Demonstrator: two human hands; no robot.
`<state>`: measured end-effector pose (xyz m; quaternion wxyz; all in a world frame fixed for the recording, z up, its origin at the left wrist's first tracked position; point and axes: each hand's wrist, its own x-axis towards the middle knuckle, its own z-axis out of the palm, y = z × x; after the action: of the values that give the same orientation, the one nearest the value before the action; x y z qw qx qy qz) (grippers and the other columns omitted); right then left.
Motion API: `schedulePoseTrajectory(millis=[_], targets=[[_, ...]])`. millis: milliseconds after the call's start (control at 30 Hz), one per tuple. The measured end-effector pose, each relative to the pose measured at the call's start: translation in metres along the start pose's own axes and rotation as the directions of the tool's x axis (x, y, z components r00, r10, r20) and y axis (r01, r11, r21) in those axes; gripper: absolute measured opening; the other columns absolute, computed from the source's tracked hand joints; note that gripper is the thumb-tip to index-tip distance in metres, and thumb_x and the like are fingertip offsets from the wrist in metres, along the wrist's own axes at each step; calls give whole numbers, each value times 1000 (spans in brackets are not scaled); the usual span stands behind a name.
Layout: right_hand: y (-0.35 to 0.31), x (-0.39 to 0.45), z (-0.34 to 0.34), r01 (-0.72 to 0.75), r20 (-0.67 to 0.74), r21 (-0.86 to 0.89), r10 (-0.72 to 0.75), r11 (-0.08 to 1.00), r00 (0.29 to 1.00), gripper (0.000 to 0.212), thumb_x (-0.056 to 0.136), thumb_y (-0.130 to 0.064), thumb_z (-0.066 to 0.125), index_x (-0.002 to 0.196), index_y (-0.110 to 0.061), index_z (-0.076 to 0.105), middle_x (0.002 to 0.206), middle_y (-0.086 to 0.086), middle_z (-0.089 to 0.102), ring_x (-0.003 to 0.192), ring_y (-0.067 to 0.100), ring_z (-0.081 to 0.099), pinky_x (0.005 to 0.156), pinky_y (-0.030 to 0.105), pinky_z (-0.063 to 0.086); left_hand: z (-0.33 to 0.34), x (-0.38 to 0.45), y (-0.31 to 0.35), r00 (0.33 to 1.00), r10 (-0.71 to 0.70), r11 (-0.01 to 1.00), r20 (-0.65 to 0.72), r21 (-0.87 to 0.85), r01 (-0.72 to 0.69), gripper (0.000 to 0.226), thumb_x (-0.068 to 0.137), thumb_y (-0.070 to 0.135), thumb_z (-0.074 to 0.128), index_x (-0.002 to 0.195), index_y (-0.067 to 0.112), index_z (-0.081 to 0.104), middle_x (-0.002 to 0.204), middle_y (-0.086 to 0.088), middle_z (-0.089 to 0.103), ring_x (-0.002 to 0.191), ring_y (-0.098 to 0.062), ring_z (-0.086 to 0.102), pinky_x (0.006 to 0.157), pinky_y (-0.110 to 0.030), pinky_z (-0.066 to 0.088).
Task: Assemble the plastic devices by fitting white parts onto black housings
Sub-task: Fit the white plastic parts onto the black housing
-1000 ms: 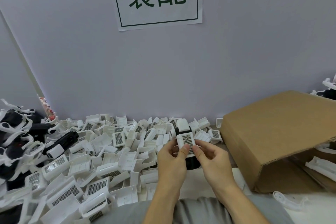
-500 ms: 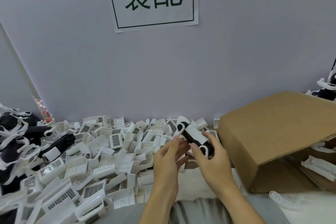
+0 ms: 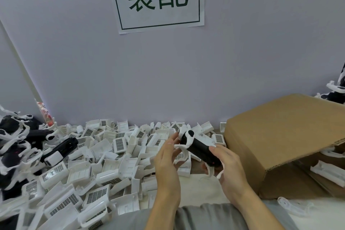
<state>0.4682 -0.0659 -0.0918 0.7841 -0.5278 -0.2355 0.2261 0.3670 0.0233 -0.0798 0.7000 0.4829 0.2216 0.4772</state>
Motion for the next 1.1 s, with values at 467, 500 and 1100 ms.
schedulePoseTrajectory(millis=[467, 500, 1100], targets=[[-8, 0, -5, -430, 213, 326, 378, 842, 901, 33, 90, -16, 53, 109, 7, 68, 94, 26, 64, 64, 31, 58, 49, 40, 45, -2, 0, 5, 1000, -16, 996, 19, -91, 17, 25, 92, 6, 64, 98, 25, 79, 99, -6, 75, 90, -14, 67, 73, -27, 50], [-7, 0, -6, -437, 224, 337, 380, 834, 898, 33, 91, -17, 52, 108, 6, 68, 94, 26, 64, 65, 31, 55, 48, 39, 44, -2, 0, 5, 1000, -19, 995, 25, -97, 21, 25, 91, 5, 65, 98, 25, 79, 98, -6, 75, 88, -13, 68, 73, -27, 51], [-11, -14, 5, -524, 403, -40, 494, 851, 771, 24, 94, -9, 56, 107, -2, 75, 104, 18, 72, 91, 32, 73, 77, 36, 60, 2, 0, -10, 996, -36, 977, 81, 214, 18, 49, 90, -7, 61, 116, 35, 66, 122, 11, 67, 99, 0, 68, 78, -19, 56]])
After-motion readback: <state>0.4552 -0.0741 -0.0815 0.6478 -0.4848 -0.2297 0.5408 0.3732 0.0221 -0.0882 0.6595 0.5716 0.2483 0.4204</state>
